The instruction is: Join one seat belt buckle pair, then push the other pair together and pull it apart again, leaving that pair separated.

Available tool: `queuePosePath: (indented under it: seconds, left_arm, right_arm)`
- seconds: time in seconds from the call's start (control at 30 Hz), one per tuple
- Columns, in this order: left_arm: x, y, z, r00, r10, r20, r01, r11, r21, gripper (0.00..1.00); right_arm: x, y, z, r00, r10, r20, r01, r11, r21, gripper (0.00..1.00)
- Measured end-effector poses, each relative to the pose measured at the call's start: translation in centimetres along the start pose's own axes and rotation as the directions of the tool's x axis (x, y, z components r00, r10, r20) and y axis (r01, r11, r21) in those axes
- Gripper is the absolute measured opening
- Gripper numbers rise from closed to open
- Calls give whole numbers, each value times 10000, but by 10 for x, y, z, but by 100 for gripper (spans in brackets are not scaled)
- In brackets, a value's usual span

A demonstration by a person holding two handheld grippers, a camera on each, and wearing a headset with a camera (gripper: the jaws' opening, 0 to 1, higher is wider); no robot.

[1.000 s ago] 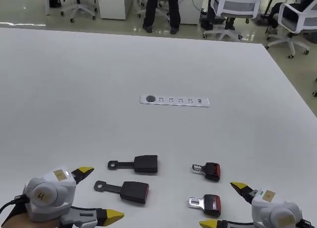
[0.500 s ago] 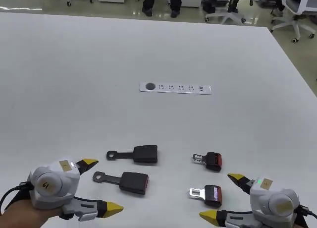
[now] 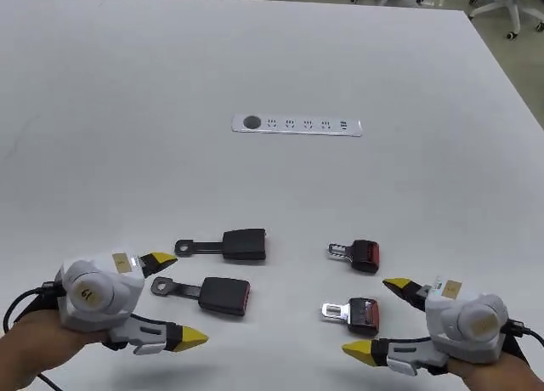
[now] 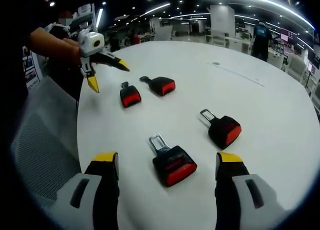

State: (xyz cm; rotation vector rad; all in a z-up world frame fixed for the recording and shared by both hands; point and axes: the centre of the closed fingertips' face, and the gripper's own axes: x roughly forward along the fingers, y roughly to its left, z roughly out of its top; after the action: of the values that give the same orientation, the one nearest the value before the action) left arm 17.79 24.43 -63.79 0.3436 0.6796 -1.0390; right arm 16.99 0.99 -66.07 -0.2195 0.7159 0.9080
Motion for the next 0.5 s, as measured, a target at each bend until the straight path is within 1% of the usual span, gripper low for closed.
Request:
queuePosePath:
  seconds: [0.07,0.13,0.27,0.37,0.43,0.5]
  left_arm:
    - [2,0,-2,9999,-117,-115,118,9999,70,80]
    - [5,2,-4,9995,-246,-206,251,9995,212,79]
    - [13,2,-3,9973,-549,-478,578,9964,620,77]
    - [18,1,-5,9941,-792,-744,866,9910,1016,76]
    - [22,1,-8,9913,-974,-891,1081,9862,1253,75]
    - [24,1,-7,9879,-1112,-1081,1258,9823,1386,73]
  right_arm:
    - [1,3,-1,9997,201,-166,-201,9998,-20,75]
    - [3,4,-3,9992,321,-244,-323,9994,-88,76]
    - [6,3,-6,9975,563,-426,-569,9983,-123,75]
    - [10,1,-11,9955,780,-547,-792,9966,-207,75]
    - [12,-1,-16,9931,922,-727,-947,9950,-312,73]
    - [13,-4,-19,9919,934,-865,-975,9943,-441,73]
